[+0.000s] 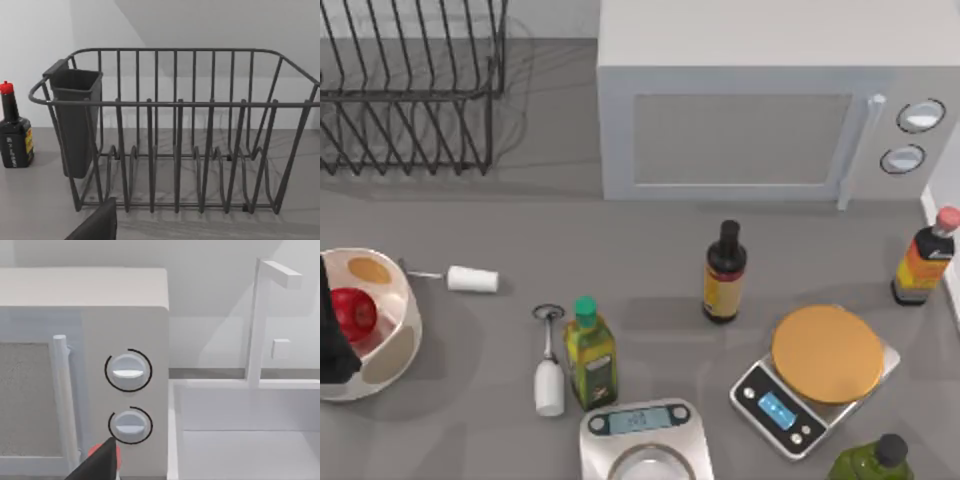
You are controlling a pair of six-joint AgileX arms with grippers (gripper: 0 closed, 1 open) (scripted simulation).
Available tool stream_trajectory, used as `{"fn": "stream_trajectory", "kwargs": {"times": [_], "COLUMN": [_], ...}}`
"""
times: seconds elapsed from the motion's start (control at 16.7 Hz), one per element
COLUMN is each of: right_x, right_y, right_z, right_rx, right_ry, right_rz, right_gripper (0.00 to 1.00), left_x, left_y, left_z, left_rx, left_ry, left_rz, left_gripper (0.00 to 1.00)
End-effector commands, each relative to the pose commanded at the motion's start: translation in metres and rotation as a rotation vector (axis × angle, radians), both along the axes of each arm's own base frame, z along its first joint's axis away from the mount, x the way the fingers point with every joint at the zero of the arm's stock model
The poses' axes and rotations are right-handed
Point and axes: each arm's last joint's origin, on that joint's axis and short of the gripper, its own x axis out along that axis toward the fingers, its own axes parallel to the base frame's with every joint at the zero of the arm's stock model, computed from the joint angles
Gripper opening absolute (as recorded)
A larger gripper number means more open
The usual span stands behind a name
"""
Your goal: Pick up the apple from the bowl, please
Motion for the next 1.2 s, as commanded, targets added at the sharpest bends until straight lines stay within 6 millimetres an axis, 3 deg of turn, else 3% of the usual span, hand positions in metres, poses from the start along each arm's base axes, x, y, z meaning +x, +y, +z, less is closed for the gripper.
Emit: {"fn": "stream_trajectory", "kwargs": {"times": [0.42,0.72,0.96,1.2], "right_x": [0.000,0.000,0.000,0.000], "right_y": [0.000,0.000,0.000,0.000], "right_z": [0.000,0.000,0.000,0.000], "right_rx": [0.000,0.000,0.000,0.000], "right_ry": [0.000,0.000,0.000,0.000], "right_rz": [0.000,0.000,0.000,0.000], "right_gripper": [1.00,1.00,1.00,1.00], "left_x": [0.000,0.007,0.033,0.080], "left_y": [0.000,0.000,0.001,0.003], "left_z": [0.002,0.029,0.056,0.070], "left_rx": [0.000,0.005,0.010,0.015], "left_ry": [0.011,0.213,0.532,0.910], "left_rz": [0.000,0.001,0.001,-0.002], "left_gripper": [1.00,1.00,1.00,1.00]}}
